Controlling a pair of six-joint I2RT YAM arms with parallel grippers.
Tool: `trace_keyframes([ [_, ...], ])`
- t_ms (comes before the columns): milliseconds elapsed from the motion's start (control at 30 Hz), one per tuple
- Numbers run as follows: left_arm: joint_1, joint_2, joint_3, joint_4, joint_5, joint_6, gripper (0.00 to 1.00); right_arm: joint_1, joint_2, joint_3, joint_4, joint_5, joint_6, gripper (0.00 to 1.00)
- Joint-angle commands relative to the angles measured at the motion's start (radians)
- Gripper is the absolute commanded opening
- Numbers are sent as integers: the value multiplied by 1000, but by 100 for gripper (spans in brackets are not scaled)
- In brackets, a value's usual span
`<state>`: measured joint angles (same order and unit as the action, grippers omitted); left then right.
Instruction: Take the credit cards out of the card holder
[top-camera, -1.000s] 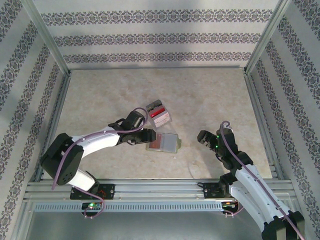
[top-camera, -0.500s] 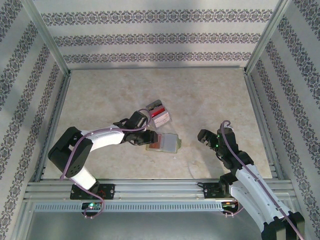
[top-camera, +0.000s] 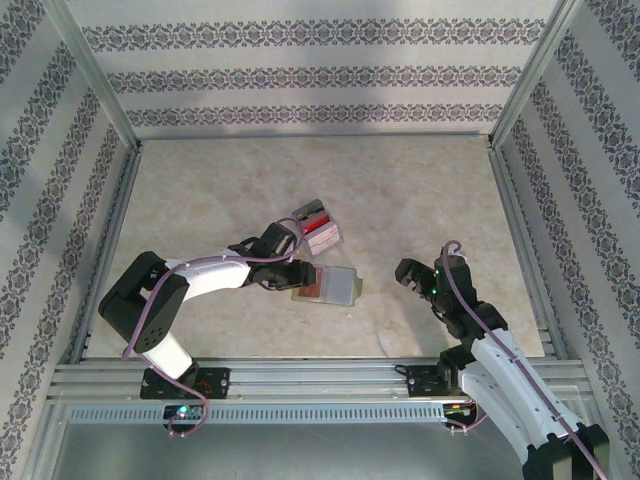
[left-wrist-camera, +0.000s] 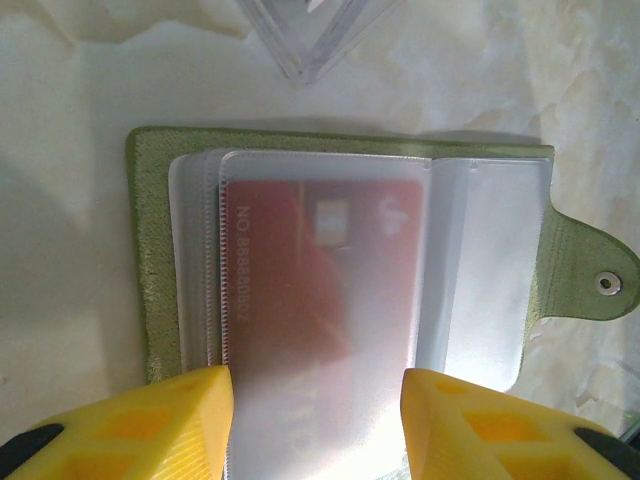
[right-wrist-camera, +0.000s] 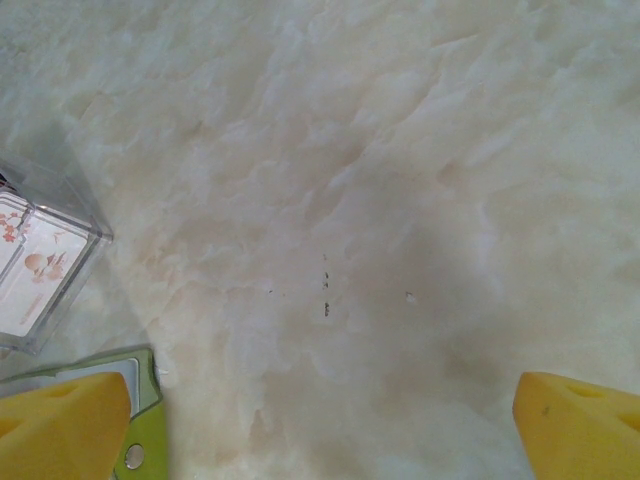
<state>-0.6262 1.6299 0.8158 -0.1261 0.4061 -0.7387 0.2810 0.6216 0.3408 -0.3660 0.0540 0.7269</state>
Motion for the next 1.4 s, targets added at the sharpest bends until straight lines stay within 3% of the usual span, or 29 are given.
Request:
trace_keyframes([
  [0,3,7,7,11,-6,-2,48,-10,-13,9,-6,-13,-6,98],
  [433,-68,102,64,159,89,-38,48,-11,-22,9,-6,-21,-1,98],
  [1367,-194,203,217,203,137,-49,47,-17,-26,-26,6,-29,-1,98],
])
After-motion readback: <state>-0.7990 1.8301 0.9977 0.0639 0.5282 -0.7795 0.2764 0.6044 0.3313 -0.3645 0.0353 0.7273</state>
